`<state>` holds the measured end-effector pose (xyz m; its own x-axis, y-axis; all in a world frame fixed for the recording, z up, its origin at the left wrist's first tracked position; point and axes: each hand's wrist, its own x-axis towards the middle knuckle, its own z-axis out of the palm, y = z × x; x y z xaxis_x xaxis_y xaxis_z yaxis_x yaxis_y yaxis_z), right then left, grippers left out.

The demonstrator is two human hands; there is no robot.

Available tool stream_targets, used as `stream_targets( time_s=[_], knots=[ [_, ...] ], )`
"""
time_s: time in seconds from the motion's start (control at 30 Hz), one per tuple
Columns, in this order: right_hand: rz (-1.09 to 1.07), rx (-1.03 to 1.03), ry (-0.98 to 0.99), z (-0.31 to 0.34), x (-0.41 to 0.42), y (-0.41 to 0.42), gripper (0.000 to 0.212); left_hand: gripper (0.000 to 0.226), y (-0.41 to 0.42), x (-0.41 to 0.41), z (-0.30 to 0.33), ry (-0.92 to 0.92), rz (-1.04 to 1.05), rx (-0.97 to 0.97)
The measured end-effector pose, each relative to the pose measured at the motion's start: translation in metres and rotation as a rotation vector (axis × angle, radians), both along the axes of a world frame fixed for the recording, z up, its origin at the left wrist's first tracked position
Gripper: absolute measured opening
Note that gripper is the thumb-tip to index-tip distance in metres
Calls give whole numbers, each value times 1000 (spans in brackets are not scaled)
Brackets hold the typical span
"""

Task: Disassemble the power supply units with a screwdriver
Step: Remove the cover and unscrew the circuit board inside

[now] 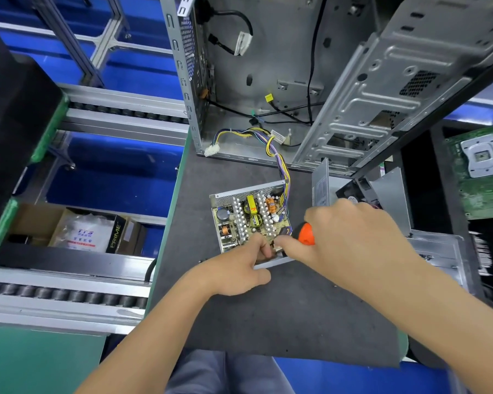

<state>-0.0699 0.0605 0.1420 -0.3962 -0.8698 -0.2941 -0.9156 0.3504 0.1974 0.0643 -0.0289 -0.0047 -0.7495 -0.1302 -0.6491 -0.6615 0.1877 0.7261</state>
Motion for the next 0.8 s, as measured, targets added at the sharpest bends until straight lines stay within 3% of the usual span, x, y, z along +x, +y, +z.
stream_targets(
  time_s=[0.1, 0.3, 0.47, 0.57, 0.63, 0.8],
  knots=[
    [14, 43, -135, 2, 4, -8, 52, 26, -2, 0, 1, -8, 8, -5],
    [10, 144, -253, 7, -8, -9, 27, 26, -2, 2, 7, 20, 20, -22],
    [2, 165, -294, 6, -31, 4, 35, 25, -1, 3, 4, 29, 45, -22],
    [-23, 37, -202, 1, -23, 11, 65, 27, -1, 1, 1, 26, 55, -15],
    [54, -30, -68, -6, -10, 12, 59, 25, -1, 1, 1, 26, 47, -5],
    [149, -79, -57, -12, -7, 7, 34, 23, -1, 1, 2, 51, 64, 10]
  ],
)
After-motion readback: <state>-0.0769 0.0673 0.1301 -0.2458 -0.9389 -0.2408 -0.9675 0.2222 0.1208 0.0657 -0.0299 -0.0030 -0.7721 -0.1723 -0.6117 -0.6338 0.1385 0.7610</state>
